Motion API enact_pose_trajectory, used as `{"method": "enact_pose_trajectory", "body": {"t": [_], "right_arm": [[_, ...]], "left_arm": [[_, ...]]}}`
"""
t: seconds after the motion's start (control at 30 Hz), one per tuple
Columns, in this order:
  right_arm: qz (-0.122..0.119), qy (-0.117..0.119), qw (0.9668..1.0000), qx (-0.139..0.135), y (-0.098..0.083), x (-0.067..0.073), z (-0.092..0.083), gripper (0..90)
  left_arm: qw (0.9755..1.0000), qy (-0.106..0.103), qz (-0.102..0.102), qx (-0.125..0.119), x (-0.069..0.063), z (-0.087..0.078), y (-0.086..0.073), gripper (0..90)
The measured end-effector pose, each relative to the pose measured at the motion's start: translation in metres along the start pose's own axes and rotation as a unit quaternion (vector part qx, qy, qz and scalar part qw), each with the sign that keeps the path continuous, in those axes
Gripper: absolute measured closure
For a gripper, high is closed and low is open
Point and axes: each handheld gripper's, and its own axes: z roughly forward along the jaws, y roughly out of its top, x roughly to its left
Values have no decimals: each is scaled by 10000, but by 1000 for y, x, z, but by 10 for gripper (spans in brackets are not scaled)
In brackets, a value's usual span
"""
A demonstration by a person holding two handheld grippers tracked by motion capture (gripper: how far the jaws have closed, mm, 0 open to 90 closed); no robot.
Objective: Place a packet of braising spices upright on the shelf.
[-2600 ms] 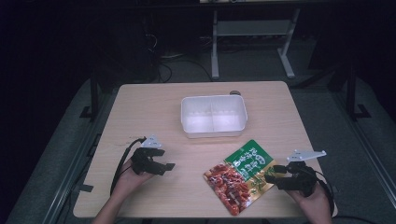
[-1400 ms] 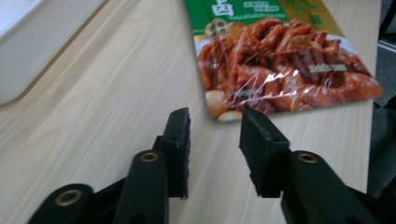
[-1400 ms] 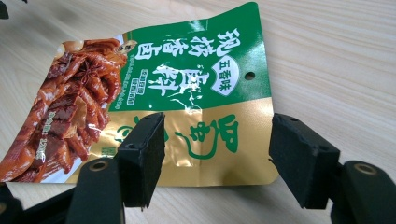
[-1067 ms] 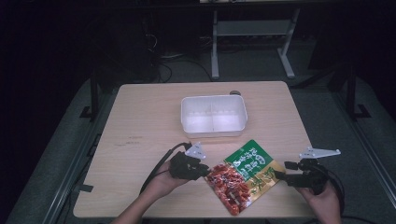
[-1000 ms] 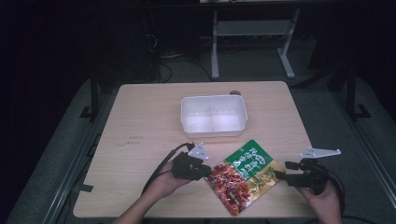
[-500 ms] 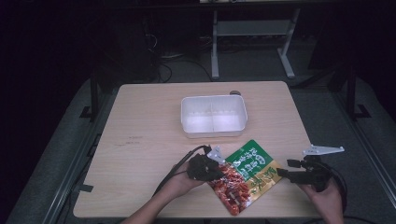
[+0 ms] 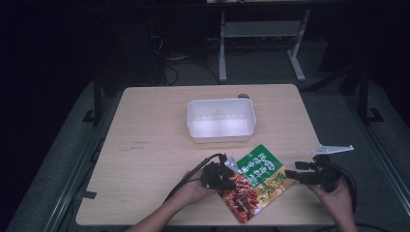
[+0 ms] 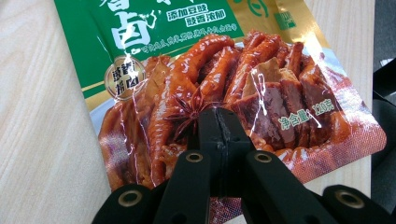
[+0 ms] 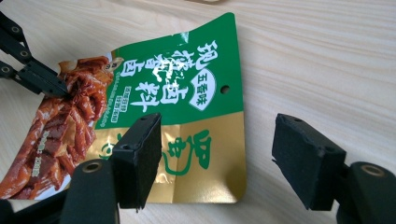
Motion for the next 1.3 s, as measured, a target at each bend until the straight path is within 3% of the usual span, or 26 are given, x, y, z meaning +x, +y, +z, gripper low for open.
{"method": "enact_pose_trajectory", "body": {"t": [0.2, 0.43, 0.63, 0.83, 1.13, 1.3], "right_arm": [[39, 17, 9999, 114, 9, -3, 8, 329], [75, 24, 9994, 350, 16, -3, 26, 333], [199, 48, 9982, 567, 11, -6, 35, 334], [174, 73, 9976, 662, 9, -2, 42, 341], [108, 165, 9974, 694, 10, 2, 45, 381], [144, 311, 9981, 520, 11, 3, 38, 435]], "left_arm": [[10000, -31, 29, 14, 0, 2, 2, 900], [9997, -28, 198, 144, -2, 6, 6, 900], [9997, -49, 175, 173, -2, 7, 6, 900], [9996, -46, 212, 202, -2, 9, 8, 900], [9995, 1, 257, 203, -3, 10, 8, 900], [9994, 29, 269, 216, -4, 11, 8, 900]]}}
